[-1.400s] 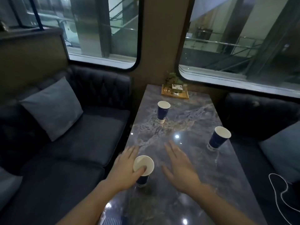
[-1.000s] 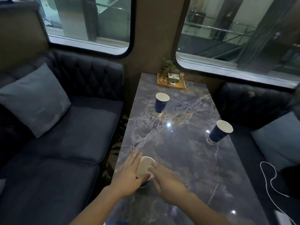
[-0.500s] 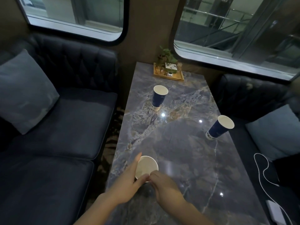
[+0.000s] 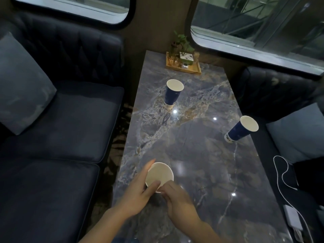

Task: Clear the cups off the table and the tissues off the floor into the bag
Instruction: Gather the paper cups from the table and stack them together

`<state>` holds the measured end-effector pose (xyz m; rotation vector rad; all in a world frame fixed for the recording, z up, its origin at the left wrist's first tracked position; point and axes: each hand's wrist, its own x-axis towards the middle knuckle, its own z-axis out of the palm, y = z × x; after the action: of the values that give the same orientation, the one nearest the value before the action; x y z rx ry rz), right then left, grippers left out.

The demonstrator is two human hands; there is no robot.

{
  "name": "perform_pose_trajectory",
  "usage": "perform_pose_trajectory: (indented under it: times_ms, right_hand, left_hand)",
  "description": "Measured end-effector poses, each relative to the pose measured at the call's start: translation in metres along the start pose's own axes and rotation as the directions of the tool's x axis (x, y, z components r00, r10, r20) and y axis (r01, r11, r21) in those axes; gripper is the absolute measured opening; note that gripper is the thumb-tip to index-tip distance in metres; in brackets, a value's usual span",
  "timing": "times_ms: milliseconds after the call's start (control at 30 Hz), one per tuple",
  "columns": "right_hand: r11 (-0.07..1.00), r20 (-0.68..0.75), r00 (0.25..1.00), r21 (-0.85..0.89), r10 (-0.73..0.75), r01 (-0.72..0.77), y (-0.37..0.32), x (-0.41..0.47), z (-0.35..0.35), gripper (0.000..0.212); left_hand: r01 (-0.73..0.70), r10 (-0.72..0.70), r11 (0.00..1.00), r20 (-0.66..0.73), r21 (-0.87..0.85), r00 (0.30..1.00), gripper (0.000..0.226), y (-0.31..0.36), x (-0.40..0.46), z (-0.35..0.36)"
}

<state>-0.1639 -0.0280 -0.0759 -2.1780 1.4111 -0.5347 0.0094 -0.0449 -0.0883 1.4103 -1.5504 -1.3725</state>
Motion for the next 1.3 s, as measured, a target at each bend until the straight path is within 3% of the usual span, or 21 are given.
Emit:
perform_pose_trajectory:
  times_ms: [167, 300, 500, 700, 833, 1000, 1167, 1300]
  right_hand:
    - [0.978, -0.137, 0.99, 0.209, 0.044, -0.014, -0.002, 0.0, -0.008, 0.013]
    - [0.921, -0.253, 0.941, 0.372, 0.225, -0.121, 0.0, 0.004, -0.014, 0.015]
    - [0.88, -0.378, 0.865, 0.455, 0.331, -0.138, 0.004, 0.016, -0.031, 0.027]
    - [0.859, -0.359, 0.858, 0.485, 0.368, -0.165, 0.024, 0.022, -0.042, 0.025]
    - [0.883, -0.347, 0.876, 0.44, 0.337, -0.165, 0.044, 0.026, -0.053, 0.021]
    - [0.89, -0.34, 0.839, 0.325, 0.425, -0.32, 0.098, 0.039, -0.084, 0.022]
    - [0.869, -0.404, 0.782, 0.071, 0.474, -0.49, 0.18, 0.059, -0.127, 0.038]
    - [0.829, -0.389, 0.802, -0.147, 0.453, -0.539, 0.228, 0.084, -0.168, 0.048]
  left_hand:
    - [0.019, -0.025, 0.977, -0.025, -0.213, 0.999, 0.081, -0.001, -0.001, 0.007]
    - [0.05, -0.057, 0.958, -0.017, -0.282, 0.998, 0.087, -0.003, 0.004, 0.019]
    - [0.143, -0.153, 0.986, -0.128, -0.084, 0.98, 0.091, -0.004, 0.016, 0.028]
    - [0.105, -0.098, 0.994, -0.161, 0.038, 0.982, 0.066, -0.002, 0.034, 0.035]
    - [0.057, -0.056, 0.998, -0.203, -0.002, 0.978, 0.067, -0.001, 0.044, 0.033]
    - [0.075, -0.08, 0.997, -0.219, -0.032, 0.972, 0.065, 0.002, 0.055, 0.028]
    - [0.112, -0.123, 0.992, -0.213, -0.064, 0.969, 0.066, -0.005, 0.067, 0.023]
    - [0.123, -0.128, 0.992, -0.229, -0.033, 0.965, 0.064, -0.008, 0.076, 0.021]
